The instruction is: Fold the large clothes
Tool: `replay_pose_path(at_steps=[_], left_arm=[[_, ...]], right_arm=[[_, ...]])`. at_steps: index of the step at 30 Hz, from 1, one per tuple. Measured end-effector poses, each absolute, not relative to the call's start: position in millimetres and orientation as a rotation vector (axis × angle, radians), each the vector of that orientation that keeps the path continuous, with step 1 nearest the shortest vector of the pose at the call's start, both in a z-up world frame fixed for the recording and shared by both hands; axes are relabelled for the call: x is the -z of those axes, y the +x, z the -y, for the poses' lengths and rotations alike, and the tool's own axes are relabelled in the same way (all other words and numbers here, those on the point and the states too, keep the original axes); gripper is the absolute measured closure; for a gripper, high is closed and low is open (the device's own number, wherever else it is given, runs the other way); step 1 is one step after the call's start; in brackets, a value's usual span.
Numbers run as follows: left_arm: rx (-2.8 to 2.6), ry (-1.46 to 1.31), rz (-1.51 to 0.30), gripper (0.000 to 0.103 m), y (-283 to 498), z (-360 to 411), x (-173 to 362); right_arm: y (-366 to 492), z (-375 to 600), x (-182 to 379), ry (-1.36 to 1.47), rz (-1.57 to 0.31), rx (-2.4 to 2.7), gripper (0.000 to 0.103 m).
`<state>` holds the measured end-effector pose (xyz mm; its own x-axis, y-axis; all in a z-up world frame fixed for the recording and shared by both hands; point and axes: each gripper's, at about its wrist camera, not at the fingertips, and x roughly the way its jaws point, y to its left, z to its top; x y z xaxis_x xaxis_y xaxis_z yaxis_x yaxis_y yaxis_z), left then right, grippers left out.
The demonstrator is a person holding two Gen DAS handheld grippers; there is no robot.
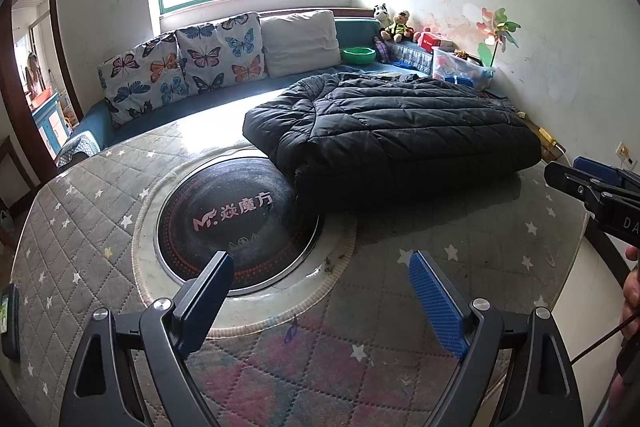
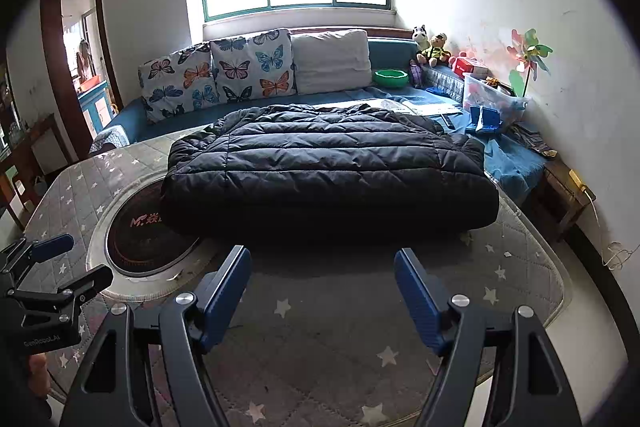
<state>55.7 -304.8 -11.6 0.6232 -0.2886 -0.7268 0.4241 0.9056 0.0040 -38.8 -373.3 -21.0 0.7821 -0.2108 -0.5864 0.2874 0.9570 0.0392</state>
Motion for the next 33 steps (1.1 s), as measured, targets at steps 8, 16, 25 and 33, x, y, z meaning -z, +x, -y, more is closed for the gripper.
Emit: replay_pose_path(at_steps=[8, 16, 25, 33], left_arm=[[0.409, 0.184, -0.797, 0.008, 54.8, 306.8, 12.9], [0.408, 0.194, -0.789, 0.008, 53.3, 309.4, 13.1], [0.414, 0.197, -0.777, 0.008, 50.9, 310.6, 12.6], [0.412, 0.190, -0.766, 0.008, 49.8, 308.6, 10.8]], right_arm=[[-39.0, 373.2, 21.3, 0.130, -0.618, 0.271, 0.022], [-38.8, 375.5, 21.9, 0.138, -0.613, 0.269, 0.022], [-38.9, 375.7, 21.9, 0.137, -0.610, 0.271, 0.022], [-39.3, 376.0, 23.3, 0.138, -0.610, 0.272, 0.022]])
